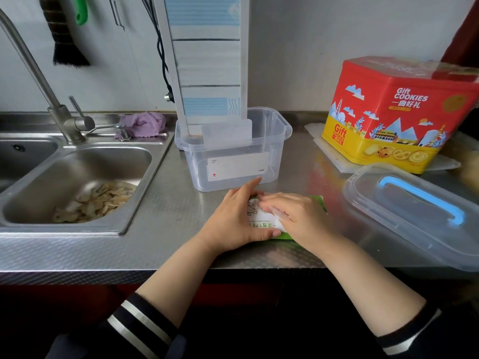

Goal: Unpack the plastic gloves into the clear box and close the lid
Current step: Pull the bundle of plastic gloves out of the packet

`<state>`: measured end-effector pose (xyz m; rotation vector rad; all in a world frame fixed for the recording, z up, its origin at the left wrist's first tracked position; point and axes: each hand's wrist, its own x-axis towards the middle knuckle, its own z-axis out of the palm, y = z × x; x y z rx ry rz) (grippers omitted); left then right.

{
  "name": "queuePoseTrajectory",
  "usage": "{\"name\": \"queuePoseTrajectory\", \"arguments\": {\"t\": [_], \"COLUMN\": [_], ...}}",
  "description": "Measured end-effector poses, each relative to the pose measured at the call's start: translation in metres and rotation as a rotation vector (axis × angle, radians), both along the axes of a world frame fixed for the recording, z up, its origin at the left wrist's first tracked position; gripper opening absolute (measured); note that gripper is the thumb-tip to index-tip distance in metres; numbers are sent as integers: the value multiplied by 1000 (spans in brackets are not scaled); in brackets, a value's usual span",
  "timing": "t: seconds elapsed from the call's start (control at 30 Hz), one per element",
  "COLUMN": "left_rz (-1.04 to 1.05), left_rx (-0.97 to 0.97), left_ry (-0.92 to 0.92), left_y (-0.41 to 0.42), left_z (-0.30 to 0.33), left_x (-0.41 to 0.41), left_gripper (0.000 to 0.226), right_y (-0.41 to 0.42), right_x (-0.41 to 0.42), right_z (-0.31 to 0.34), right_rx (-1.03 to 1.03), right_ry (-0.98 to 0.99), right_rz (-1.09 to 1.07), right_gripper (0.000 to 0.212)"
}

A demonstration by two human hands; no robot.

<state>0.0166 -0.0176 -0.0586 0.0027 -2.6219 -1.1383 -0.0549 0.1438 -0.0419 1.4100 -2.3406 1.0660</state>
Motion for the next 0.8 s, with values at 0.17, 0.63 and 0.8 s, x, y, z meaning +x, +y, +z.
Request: {"name": "queuePoseTrajectory", "arguments": {"t": [0.17, 0.63, 0.8], "left_rz": [1, -3, -2], "left_rx": [-28, 25, 50], "left_ry": [-7, -32, -32], "left_y": [-1, -3, -5], "left_z": [4, 2, -1], "left_x": [-1, -1, 1], "left_gripper": [103, 112, 121], "right_y": [5, -8, -13], "right_x": [-4, -24, -16], "right_z": [-2, 9, 6], "right_rx": [-93, 130, 94], "right_ry": [-32, -378, -263], "right_rz": [45, 83, -74], "right_gripper": [24, 38, 15]}}
